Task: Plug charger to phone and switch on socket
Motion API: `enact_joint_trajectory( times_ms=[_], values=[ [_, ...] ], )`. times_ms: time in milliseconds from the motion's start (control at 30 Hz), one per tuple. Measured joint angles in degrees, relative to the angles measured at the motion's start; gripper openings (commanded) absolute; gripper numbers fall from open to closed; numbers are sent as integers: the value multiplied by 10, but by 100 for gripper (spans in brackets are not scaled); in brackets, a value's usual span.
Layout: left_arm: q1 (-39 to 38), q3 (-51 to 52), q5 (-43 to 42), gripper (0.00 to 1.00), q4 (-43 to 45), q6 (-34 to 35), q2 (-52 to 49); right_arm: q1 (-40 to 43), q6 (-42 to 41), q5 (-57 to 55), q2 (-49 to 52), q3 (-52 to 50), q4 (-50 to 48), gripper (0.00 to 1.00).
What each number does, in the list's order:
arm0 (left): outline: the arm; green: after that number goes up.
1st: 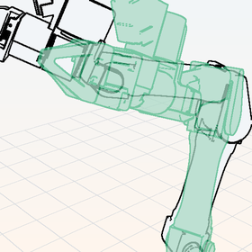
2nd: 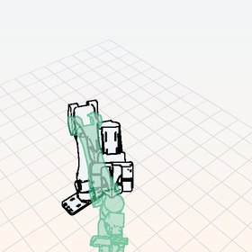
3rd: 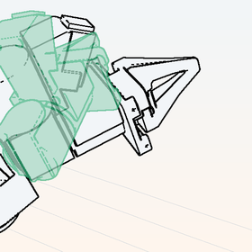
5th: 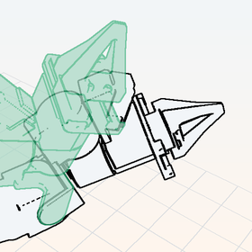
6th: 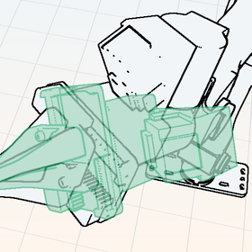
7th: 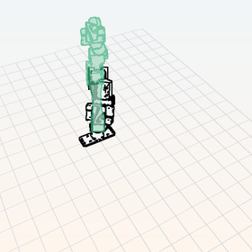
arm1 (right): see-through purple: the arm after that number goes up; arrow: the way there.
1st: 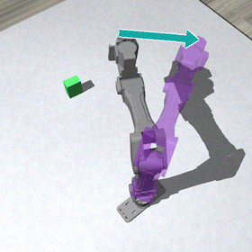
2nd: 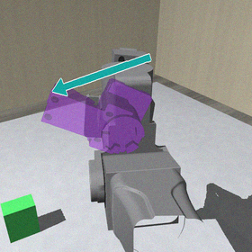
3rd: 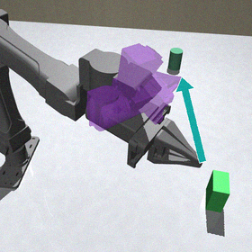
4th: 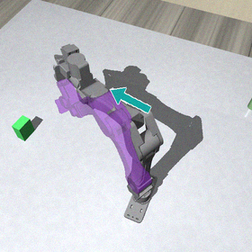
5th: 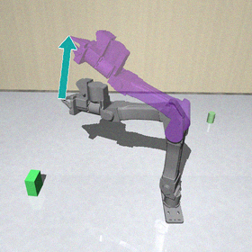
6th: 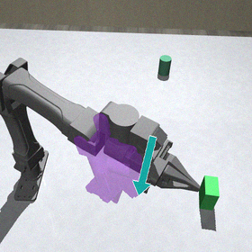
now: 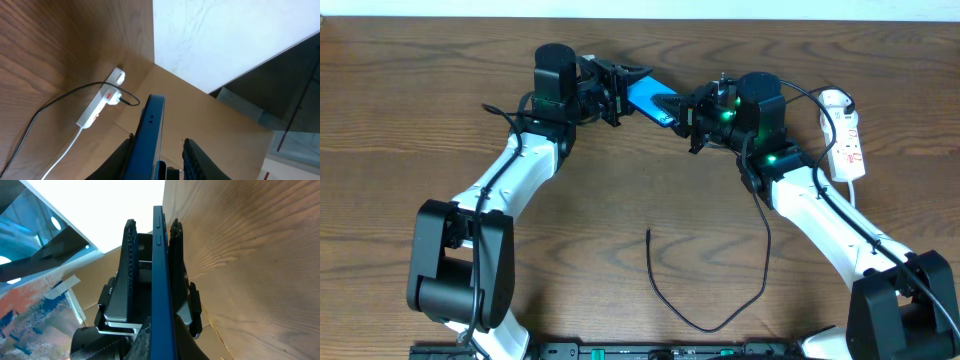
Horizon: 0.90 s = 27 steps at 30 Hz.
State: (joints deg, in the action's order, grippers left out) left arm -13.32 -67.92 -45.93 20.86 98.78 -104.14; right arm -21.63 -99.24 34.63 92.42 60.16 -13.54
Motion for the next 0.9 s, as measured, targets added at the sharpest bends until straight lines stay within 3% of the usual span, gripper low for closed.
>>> enact_joint_trajectory(
  times_ms=[500,633,800,900],
  values=[
    [0,0,0,19,-11,17,0,-7,-22,-15,0,0,-4,1],
    [0,0,0,8,-11,19,0,-7,-28,-17,0,0,-7,1],
    [0,0,1,7,-9,4,0,-7,-48,-19,0,1,-7,1],
    [0,0,1,7,-9,4,0,-7,-48,-19,0,1,-7,8]
  ],
)
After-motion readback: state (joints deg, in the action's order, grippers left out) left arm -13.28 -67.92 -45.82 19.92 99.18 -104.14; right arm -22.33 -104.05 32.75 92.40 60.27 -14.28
